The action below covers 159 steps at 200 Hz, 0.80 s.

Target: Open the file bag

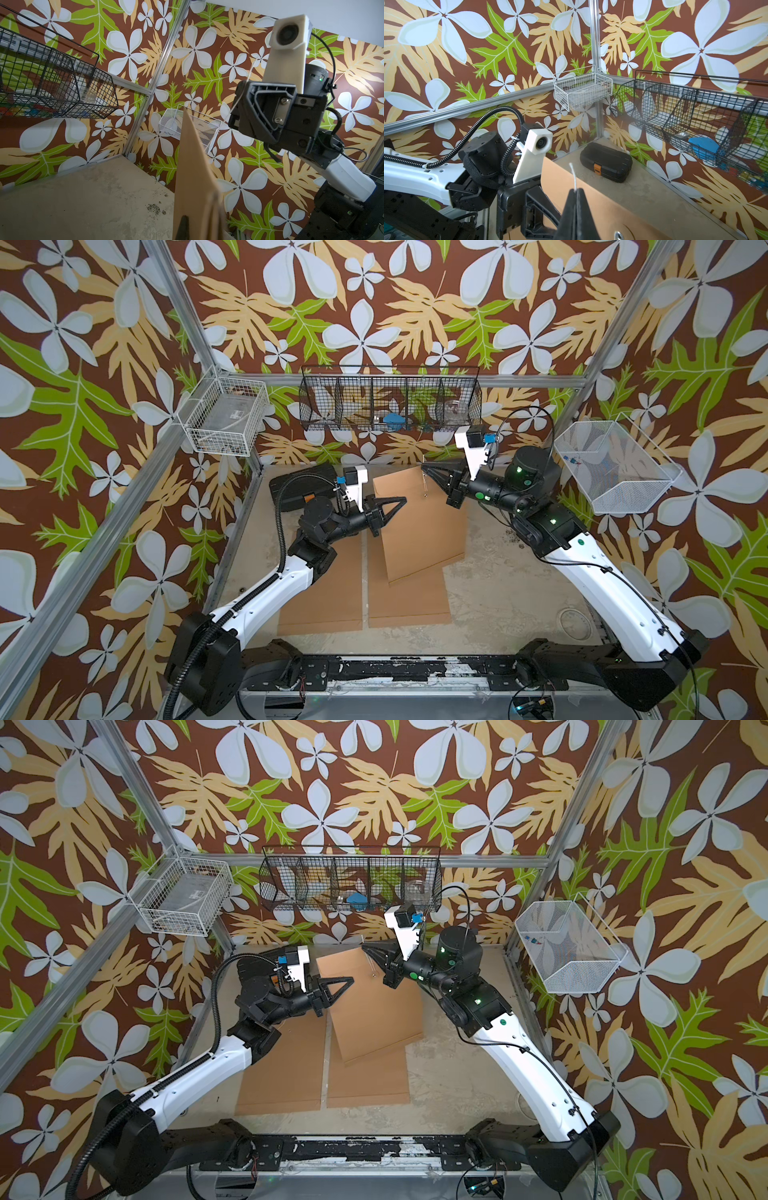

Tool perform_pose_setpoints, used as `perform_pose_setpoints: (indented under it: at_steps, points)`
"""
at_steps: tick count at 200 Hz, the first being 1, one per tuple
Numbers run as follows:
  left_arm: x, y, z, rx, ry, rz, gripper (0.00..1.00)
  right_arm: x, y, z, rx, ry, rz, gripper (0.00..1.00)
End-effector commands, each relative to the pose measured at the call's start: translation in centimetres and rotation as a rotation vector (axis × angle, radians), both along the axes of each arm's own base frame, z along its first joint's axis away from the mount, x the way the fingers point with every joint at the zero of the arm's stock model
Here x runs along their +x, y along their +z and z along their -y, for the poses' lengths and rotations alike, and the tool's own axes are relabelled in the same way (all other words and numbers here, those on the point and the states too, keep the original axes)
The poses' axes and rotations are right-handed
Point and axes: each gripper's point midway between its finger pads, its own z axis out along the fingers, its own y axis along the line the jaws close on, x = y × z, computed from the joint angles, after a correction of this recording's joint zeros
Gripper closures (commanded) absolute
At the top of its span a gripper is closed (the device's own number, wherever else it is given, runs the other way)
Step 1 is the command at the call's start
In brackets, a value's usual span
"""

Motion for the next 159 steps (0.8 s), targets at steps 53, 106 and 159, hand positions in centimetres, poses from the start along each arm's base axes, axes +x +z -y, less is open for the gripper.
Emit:
perform_pose_setpoints:
  at_steps: [53, 106, 159]
  points:
    - [0.6, 2.2, -0.6, -0.060, 0.047, 0.040, 1.00, -2.5, 0.3, -2.5, 0.015, 0.107, 0.006, 1.00]
    - [0.9, 5.3, -1.5, -0.138, 0.096, 0.071, 1.00, -2.6, -3.0, -1.3, 0.003, 0.041, -0.054, 1.00]
    - [0.7, 6.3, -1.9, -0.154, 0.114, 0.093, 1.00, -2.7, -5.4, -0.2, -0.025, -0.013, -0.095, 1.00]
